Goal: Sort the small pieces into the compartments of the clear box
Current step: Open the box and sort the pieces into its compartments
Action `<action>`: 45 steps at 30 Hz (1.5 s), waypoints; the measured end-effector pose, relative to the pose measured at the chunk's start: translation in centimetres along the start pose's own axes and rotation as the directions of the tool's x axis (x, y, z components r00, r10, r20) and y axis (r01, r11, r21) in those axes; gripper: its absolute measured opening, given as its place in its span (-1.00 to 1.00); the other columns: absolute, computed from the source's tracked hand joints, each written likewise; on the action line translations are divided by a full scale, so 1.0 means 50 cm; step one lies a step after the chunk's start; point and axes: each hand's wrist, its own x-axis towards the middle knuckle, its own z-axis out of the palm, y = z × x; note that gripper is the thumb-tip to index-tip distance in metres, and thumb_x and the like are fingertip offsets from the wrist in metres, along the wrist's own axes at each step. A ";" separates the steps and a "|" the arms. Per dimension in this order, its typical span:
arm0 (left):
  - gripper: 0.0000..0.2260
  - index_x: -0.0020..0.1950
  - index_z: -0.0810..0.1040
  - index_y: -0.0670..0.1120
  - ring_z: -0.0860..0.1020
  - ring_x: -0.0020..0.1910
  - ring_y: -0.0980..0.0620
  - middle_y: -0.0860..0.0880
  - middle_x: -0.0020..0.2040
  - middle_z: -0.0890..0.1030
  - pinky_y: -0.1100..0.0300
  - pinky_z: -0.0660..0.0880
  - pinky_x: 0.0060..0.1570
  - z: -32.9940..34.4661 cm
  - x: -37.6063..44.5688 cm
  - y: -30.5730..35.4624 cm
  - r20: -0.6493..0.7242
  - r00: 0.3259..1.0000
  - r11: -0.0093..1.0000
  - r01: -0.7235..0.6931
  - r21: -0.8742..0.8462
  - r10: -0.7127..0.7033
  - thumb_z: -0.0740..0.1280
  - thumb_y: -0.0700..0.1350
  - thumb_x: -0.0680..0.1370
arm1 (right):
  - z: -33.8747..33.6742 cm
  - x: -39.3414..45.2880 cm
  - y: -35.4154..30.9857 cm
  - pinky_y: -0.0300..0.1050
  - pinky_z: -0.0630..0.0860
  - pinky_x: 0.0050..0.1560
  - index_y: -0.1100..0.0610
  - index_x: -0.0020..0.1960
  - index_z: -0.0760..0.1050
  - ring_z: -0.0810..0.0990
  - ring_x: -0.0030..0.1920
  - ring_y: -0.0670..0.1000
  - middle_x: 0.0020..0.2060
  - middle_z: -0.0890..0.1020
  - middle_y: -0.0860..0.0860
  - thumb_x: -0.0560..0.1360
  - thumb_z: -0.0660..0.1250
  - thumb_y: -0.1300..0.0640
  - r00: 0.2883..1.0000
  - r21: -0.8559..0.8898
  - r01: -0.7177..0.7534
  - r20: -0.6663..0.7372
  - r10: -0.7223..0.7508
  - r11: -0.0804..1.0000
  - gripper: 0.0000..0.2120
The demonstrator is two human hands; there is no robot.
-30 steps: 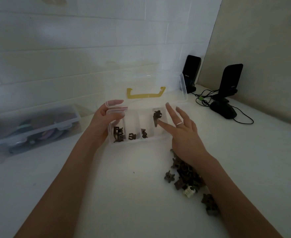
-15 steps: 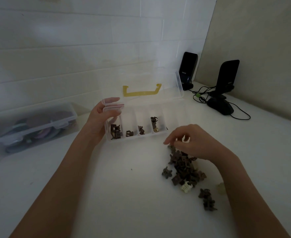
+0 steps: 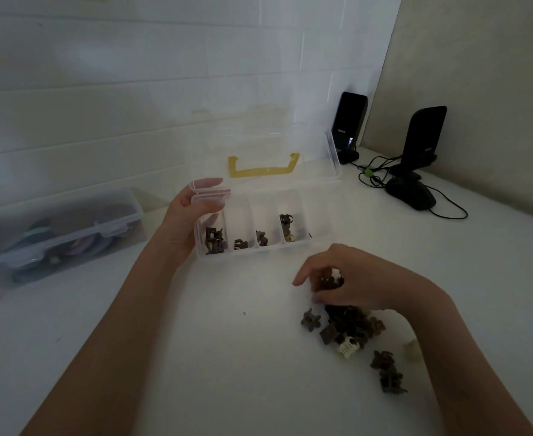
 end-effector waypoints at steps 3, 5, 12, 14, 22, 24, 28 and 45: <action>-0.65 0.03 0.59 0.06 0.56 -0.08 0.17 0.12 -0.10 0.64 0.26 0.45 -0.07 -0.001 0.000 -0.001 0.005 1.000 1.000 -0.002 0.009 0.002 0.42 -0.19 0.28 | 0.001 0.008 0.002 -0.44 0.40 -0.14 -0.07 0.00 0.60 0.52 -0.17 -0.20 -0.17 0.62 -0.13 0.45 0.43 0.15 0.992 0.057 0.061 -0.113 -0.054 0.997 -0.82; -0.66 0.02 0.60 0.07 0.56 -0.08 0.16 0.11 -0.09 0.64 0.26 0.46 -0.07 -0.002 0.001 -0.002 0.006 1.000 1.000 0.001 0.009 -0.001 0.41 -0.19 0.28 | 0.001 0.016 0.002 -0.43 0.43 -0.24 -0.07 -0.05 0.59 0.56 -0.19 -0.22 -0.16 0.63 -0.17 0.44 0.43 0.15 0.956 0.129 0.106 -0.287 -0.065 0.986 -0.85; -0.67 0.00 0.61 0.08 0.56 -0.06 0.13 0.08 -0.07 0.65 0.26 0.47 -0.09 0.005 0.003 -0.005 0.026 1.000 1.000 0.010 0.012 -0.010 0.42 -0.18 0.28 | 0.029 0.061 -0.015 -0.19 0.53 -0.03 0.13 -0.11 0.58 0.57 0.00 -0.15 0.00 0.62 -0.09 0.45 0.38 0.31 0.709 0.150 0.268 -0.700 -0.090 0.952 -0.89; -0.66 0.01 0.61 0.07 0.57 -0.07 0.15 0.09 -0.08 0.65 0.27 0.48 -0.10 0.006 0.003 -0.005 0.029 1.000 1.000 0.009 0.014 -0.009 0.42 -0.18 0.28 | 0.034 0.067 -0.014 -0.35 0.41 0.19 0.12 -0.06 0.61 0.46 0.24 -0.16 0.25 0.51 -0.09 0.47 0.36 0.30 0.741 0.102 0.239 -0.662 -0.113 0.966 -0.88; -0.67 -0.01 0.62 0.07 0.56 -0.04 0.11 0.06 -0.06 0.65 0.24 0.47 -0.07 0.008 0.002 -0.005 0.022 1.000 1.000 0.011 -0.001 -0.011 0.42 -0.19 0.27 | -0.008 0.013 0.012 -0.28 0.48 -0.19 -0.01 -0.11 0.63 0.57 -0.19 -0.12 -0.21 0.64 -0.23 0.43 0.31 0.26 0.694 0.032 0.174 -0.713 -0.099 0.984 -0.79; -0.68 -0.02 0.62 0.08 0.57 -0.06 0.12 0.07 -0.07 0.65 0.24 0.47 -0.08 0.007 0.003 -0.004 0.022 1.000 1.000 0.013 -0.001 -0.013 0.42 -0.20 0.27 | -0.016 0.002 0.019 -0.25 0.50 -0.23 -0.04 -0.15 0.63 0.58 -0.24 -0.14 -0.29 0.64 -0.23 0.41 0.28 0.23 0.736 0.023 0.129 -0.672 -0.080 0.991 -0.78; -0.67 -0.02 0.62 0.08 0.57 -0.09 0.16 0.10 -0.09 0.66 0.26 0.48 -0.11 0.007 0.005 -0.005 0.016 1.000 1.000 0.024 0.000 -0.024 0.42 -0.19 0.26 | -0.012 0.000 0.028 -0.17 0.57 -0.13 -0.07 -0.11 0.65 0.58 -0.24 -0.20 -0.27 0.66 -0.19 0.42 0.31 0.19 0.881 -0.068 -0.042 -0.473 0.005 0.997 -0.80; -0.65 0.03 0.59 0.04 0.54 -0.09 0.13 0.05 -0.06 0.63 0.23 0.45 -0.10 0.012 0.007 -0.004 0.025 0.999 1.000 0.029 -0.005 -0.029 0.41 -0.19 0.27 | 0.003 0.017 0.029 -0.09 0.61 -0.10 -0.02 -0.15 0.62 0.63 -0.27 -0.16 -0.29 0.68 -0.11 0.42 0.43 0.03 0.949 0.091 0.007 -0.314 0.022 0.996 -0.96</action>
